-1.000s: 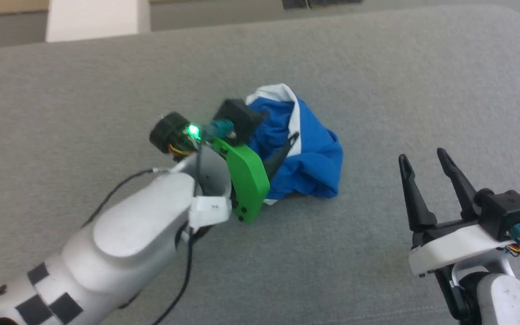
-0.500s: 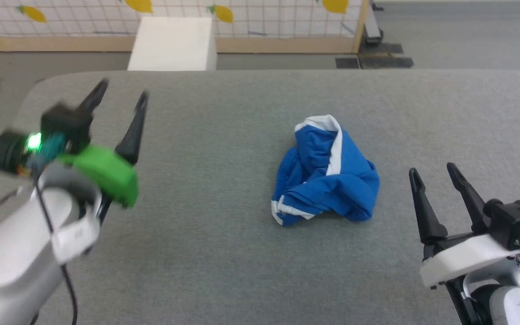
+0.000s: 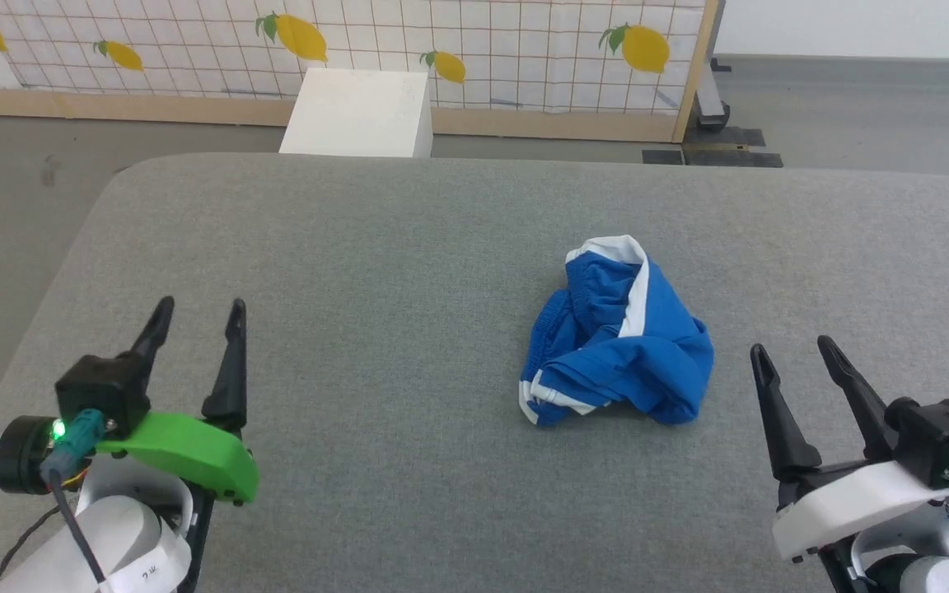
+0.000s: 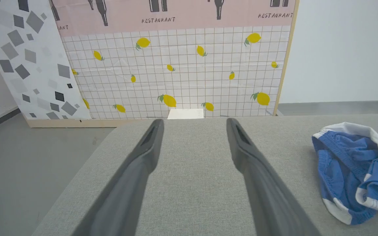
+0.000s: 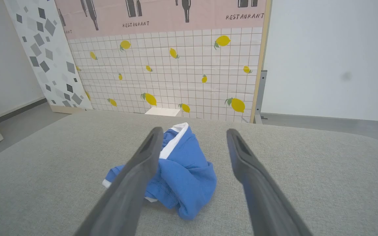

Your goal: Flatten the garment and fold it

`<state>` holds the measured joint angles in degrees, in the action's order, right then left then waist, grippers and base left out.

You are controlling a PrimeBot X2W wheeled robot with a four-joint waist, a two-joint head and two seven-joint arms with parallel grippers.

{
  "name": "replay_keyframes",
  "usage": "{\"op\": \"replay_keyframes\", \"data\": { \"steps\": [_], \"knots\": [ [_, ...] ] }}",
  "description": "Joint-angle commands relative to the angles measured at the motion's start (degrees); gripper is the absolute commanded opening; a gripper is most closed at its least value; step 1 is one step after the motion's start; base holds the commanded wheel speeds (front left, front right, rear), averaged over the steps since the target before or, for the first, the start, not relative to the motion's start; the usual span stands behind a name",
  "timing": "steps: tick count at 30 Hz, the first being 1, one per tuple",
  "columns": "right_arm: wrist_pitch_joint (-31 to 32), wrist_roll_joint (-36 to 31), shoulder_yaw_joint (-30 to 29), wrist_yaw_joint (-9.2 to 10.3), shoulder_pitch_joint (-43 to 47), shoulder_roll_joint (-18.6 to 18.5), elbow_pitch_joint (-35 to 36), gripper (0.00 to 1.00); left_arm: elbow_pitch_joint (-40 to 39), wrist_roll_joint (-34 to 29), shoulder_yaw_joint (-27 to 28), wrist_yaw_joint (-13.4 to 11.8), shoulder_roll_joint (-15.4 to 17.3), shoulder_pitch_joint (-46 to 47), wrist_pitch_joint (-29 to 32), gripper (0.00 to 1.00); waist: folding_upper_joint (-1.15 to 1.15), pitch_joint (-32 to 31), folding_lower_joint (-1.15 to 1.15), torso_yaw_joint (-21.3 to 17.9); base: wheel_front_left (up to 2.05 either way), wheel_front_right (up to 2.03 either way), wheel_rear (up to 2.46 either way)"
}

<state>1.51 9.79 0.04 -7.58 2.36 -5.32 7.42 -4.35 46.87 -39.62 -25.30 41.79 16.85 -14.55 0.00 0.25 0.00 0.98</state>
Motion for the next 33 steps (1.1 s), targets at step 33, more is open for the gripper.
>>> {"op": "replay_keyframes", "data": {
  "steps": [33],
  "knots": [
    [24.17,6.96,8.02,0.09,-9.55,-11.91,0.27,1.0,2.9,-11.83,3.07,10.39,-7.87,-3.67,-0.43,1.0,0.0,8.06,0.0,7.72,0.0,0.0,0.0]
  ]
}}
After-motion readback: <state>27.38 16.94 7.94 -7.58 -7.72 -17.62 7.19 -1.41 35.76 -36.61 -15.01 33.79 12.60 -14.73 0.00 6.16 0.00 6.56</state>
